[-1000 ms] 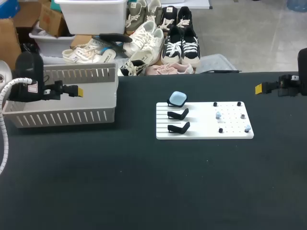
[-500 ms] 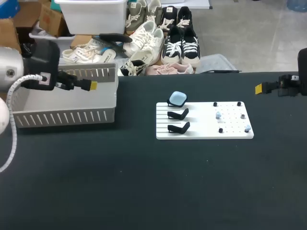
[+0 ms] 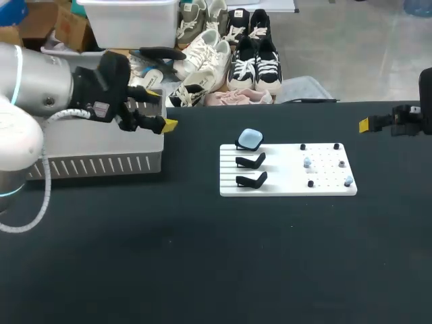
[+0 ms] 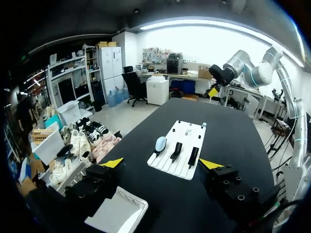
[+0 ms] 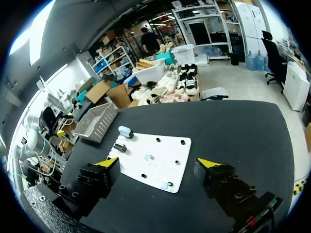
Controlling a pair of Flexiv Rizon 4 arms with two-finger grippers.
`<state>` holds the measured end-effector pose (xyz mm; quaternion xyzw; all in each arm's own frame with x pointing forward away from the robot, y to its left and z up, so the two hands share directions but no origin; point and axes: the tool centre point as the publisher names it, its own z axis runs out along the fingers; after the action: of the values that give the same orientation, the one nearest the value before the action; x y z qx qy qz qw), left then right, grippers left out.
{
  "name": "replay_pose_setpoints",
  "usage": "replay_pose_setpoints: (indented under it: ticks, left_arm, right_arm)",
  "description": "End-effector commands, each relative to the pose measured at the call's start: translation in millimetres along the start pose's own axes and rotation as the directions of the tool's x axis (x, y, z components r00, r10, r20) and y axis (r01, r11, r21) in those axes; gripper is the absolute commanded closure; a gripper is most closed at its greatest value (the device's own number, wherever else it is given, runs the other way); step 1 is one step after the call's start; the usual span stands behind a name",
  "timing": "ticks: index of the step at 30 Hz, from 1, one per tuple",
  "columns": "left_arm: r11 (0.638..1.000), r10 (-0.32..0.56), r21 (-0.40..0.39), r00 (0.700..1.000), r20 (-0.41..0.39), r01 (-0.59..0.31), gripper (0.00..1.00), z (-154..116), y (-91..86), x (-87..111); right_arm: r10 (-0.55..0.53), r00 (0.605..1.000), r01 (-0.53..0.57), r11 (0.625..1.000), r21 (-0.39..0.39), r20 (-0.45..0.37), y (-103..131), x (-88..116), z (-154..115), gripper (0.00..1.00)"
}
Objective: Pick up each earbud case from the left stands, insert the matching earbuds, close the lid, and place the case in the box.
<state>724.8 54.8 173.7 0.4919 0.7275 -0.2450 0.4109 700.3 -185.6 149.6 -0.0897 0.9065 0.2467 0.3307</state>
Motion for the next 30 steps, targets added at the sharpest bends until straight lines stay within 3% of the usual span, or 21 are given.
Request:
replay_pose_setpoints:
  ticks: [1,5,30]
  left_arm:
    - [0.967,0.181,0.18,0.983,0.011,-0.18,0.0,24,10.1,-3.5]
    - [0.97,0.186,0.164,0.982,-0.034,-0.178,0.0,39,14.7,-8.7]
    - [0.973,0.189,0.145,0.981,-0.042,-0.182,0.0,39,14.5,-6.2]
  right_arm:
    - [0.0,1.0,0.0,1.0,-0.001,-0.001,0,0,0,0.0]
    - [0.0,1.0,0.0,1.0,-0.001,-0.001,0,0,0,0.0]
    - [0.0,1.0,0.0,1.0,-0.001,-0.001,0,0,0,0.0]
